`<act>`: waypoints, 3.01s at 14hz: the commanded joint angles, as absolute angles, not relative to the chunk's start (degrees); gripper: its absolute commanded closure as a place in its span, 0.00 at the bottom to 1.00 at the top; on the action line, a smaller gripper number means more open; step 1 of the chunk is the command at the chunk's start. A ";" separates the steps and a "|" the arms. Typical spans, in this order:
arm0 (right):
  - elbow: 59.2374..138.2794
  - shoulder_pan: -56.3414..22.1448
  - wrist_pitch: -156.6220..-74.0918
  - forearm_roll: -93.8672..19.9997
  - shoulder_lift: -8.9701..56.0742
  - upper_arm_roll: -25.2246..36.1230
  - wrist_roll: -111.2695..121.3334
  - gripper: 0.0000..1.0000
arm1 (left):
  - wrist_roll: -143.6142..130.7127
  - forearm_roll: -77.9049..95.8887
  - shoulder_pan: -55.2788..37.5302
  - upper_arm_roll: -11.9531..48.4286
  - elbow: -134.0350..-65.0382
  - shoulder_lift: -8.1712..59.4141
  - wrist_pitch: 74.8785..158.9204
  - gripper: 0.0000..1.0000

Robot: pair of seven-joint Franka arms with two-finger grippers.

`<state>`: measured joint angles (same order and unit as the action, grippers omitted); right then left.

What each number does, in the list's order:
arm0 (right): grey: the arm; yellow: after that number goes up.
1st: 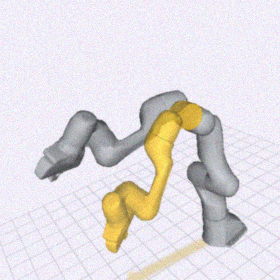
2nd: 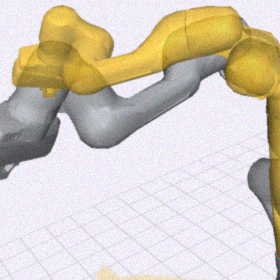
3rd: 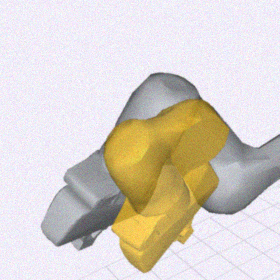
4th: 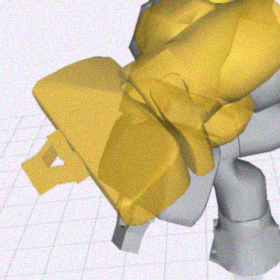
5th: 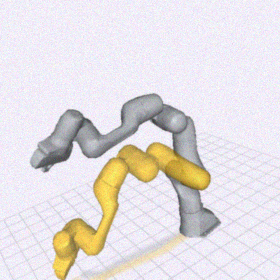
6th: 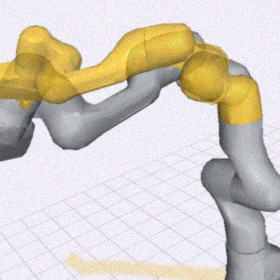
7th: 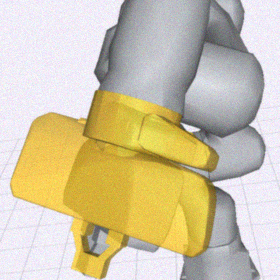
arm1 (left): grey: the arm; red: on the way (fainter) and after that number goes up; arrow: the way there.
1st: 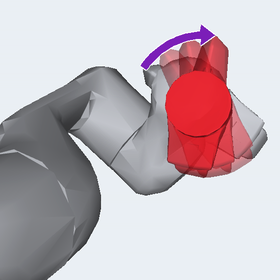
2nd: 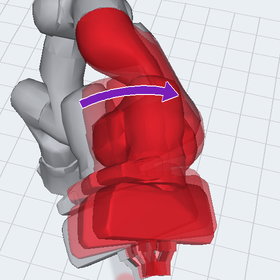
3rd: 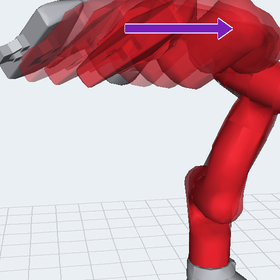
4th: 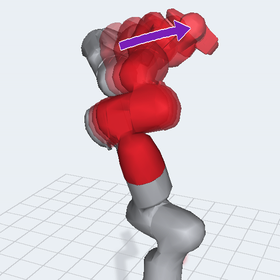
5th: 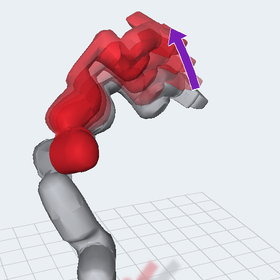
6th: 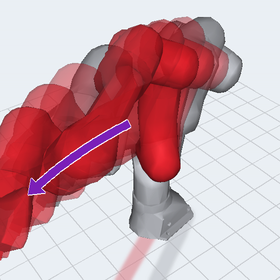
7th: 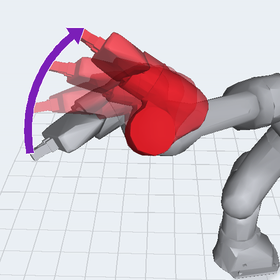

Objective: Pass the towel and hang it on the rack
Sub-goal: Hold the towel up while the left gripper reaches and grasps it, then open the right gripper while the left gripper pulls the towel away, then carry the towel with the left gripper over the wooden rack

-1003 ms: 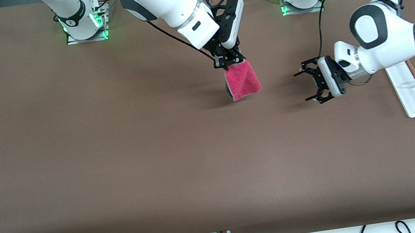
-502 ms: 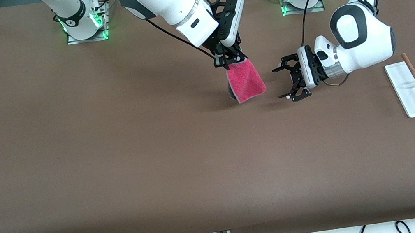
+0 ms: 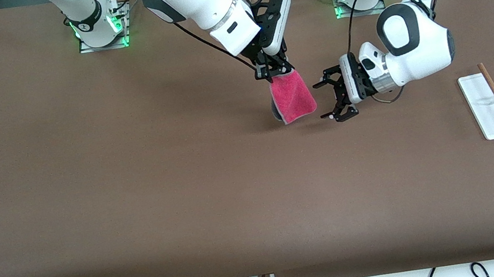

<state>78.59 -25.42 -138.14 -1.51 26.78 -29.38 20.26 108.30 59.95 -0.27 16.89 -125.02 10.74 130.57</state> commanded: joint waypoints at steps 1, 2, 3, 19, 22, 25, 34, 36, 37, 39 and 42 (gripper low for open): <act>76.29 -25.93 -138.25 -1.32 27.69 -29.36 19.34 1.00 | 108.99 62.22 -0.70 17.92 -125.07 11.42 132.80 0.00; 76.29 -25.93 -138.25 -1.32 27.69 -29.36 19.25 1.00 | 108.90 62.49 -0.88 18.10 -125.07 11.43 133.59 0.00; 76.29 -25.93 -138.25 -1.32 27.69 -29.36 19.25 1.00 | 108.81 62.58 -1.40 18.54 -125.07 11.43 134.90 0.01; 76.29 -26.02 -138.25 -1.23 27.69 -29.36 18.28 1.00 | 104.42 61.61 -0.88 18.81 -124.89 10.37 135.09 1.00; 76.29 -26.02 -138.25 -1.32 27.69 -29.36 17.76 1.00 | 103.80 58.89 -0.01 18.81 -124.80 9.93 135.09 1.00; 76.29 -26.02 -138.25 -1.32 27.69 -29.36 16.61 1.00 | 103.45 58.01 0.18 18.72 -124.63 8.88 135.09 1.00; 76.29 -25.23 -137.81 -1.41 27.25 -29.27 13.54 0.00 | 97.91 46.59 7.81 18.37 -123.84 3.70 134.12 1.00; 76.29 -24.35 -137.72 -1.23 26.98 -29.18 13.01 0.00 | 97.12 42.74 10.27 18.37 -123.75 2.64 133.68 1.00; 76.29 -23.48 -137.72 -1.23 26.81 -29.18 13.09 0.00 | 96.60 40.63 12.02 18.46 -123.75 2.11 133.16 1.00; 76.38 -21.19 -137.55 -1.14 26.54 -29.09 13.53 0.00 | 96.24 36.67 15.45 18.46 -123.49 1.06 130.44 1.00; 76.29 -18.46 -137.72 -0.96 26.46 -29.09 13.71 0.00 | 96.24 30.77 21.17 18.37 -123.31 0.53 127.63 1.00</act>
